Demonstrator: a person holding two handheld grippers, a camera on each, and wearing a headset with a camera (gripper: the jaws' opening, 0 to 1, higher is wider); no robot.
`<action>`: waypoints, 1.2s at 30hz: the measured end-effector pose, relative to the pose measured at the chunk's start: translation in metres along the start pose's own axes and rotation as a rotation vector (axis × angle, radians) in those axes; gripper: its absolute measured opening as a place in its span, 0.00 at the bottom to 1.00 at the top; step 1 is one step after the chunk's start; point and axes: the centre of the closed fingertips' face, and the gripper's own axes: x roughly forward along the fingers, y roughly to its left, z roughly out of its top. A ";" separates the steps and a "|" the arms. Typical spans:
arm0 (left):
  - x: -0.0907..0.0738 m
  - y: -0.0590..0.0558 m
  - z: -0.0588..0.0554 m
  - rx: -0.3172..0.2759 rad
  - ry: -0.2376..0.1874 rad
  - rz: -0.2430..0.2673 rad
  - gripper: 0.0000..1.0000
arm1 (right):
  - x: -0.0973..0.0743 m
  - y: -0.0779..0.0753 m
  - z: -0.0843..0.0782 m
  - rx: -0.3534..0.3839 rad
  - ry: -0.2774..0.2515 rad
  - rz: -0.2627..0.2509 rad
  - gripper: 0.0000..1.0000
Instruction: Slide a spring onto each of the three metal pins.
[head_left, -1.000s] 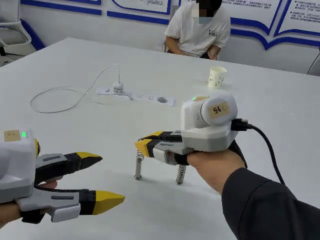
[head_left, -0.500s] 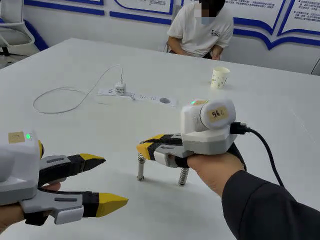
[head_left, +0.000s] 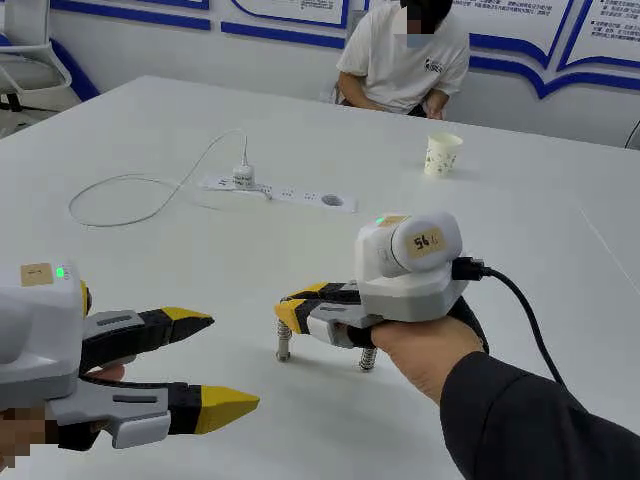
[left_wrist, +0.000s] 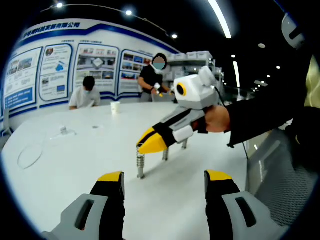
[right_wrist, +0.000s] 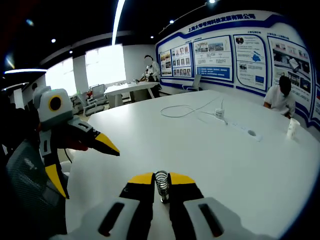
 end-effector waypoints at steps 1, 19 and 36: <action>0.000 0.000 0.000 0.000 0.001 0.000 0.66 | 0.001 0.000 -0.001 -0.003 0.003 -0.003 0.12; 0.001 0.001 -0.001 -0.007 0.003 0.003 0.66 | 0.012 -0.003 -0.023 -0.038 0.093 -0.022 0.12; 0.002 0.001 -0.001 -0.006 0.002 0.002 0.66 | 0.008 -0.003 -0.028 -0.050 0.114 -0.029 0.13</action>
